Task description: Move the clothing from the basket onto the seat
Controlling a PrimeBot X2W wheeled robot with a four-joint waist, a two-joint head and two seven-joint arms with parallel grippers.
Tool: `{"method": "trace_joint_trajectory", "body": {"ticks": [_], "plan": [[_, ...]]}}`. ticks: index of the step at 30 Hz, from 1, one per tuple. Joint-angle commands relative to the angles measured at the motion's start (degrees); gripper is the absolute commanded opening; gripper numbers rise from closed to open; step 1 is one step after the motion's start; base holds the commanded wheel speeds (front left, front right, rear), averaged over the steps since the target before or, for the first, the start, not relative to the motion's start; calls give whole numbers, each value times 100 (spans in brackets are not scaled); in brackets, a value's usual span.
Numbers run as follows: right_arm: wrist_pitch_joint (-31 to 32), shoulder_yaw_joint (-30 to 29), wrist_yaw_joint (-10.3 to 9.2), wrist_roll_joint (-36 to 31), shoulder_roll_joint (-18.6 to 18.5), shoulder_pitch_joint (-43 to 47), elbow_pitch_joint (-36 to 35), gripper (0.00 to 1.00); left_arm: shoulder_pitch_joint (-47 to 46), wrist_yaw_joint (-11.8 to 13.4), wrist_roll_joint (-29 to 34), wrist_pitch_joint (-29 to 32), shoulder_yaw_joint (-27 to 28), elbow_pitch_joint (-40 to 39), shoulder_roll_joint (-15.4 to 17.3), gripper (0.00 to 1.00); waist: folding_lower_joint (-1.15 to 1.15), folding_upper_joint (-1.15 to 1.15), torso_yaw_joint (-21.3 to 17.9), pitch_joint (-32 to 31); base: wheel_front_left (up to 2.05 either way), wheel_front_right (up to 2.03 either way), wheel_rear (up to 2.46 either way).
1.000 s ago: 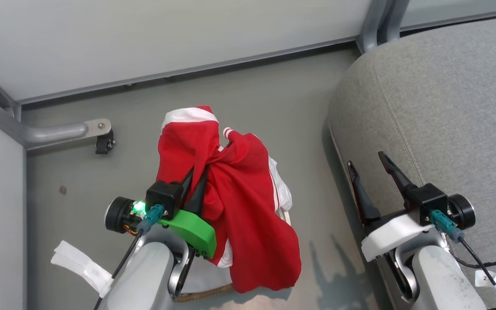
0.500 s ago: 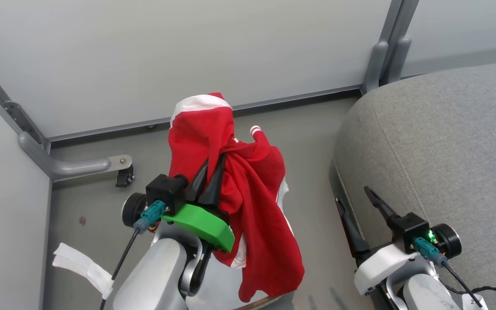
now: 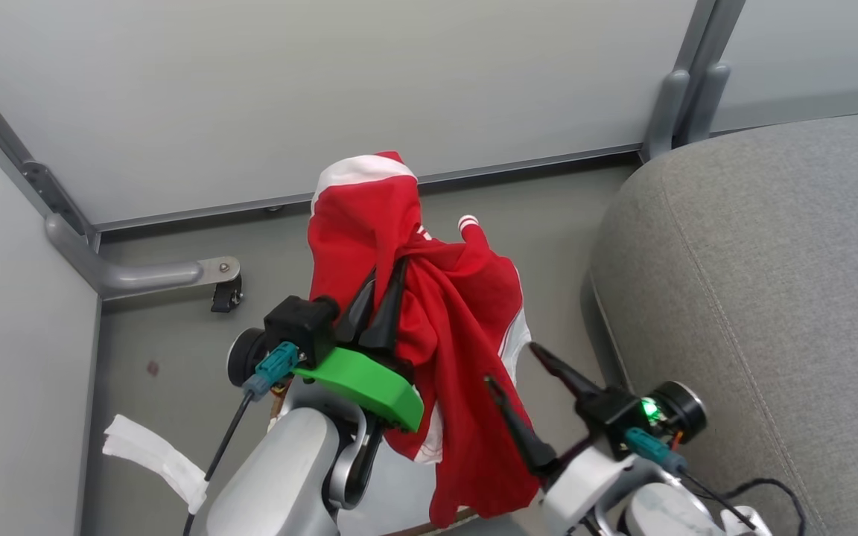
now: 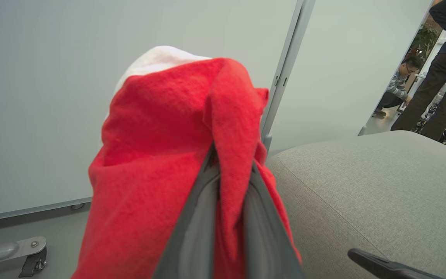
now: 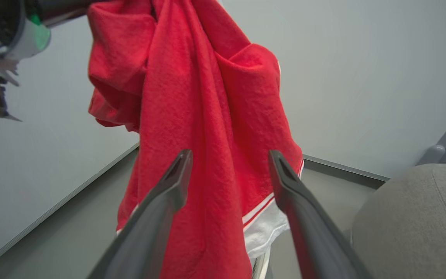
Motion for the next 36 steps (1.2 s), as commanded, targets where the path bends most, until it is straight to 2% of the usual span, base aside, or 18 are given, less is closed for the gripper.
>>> {"method": "trace_joint_trajectory", "body": {"ticks": [1,11,33,34,35,36], "plan": [[-14,148,-4,77,-22,-121,61,100,-105,19,-34,-7,-10,-49,7,0,1,0,37,34,0,0,0],[-14,965,-4,519,-17,-999,495,100,-255,70,-108,-7,-278,-48,6,0,1,0,219,159,0,0,0],[-14,1278,-4,616,-23,-1945,1402,100,-506,145,-445,-7,-961,-160,4,0,1,0,711,384,0,0,0],[-14,1294,-4,663,-23,-1959,1447,93,-519,152,-464,-7,-987,-169,3,0,1,0,731,388,0,0,0],[-14,1286,-4,693,-23,-1976,1470,73,-527,157,-487,-7,-1005,-175,4,0,1,0,746,391,0,0,0],[-14,1305,-4,734,-22,-1994,1494,38,-541,160,-497,-7,-1024,-185,4,0,1,0,765,399,0,0,0]]}}
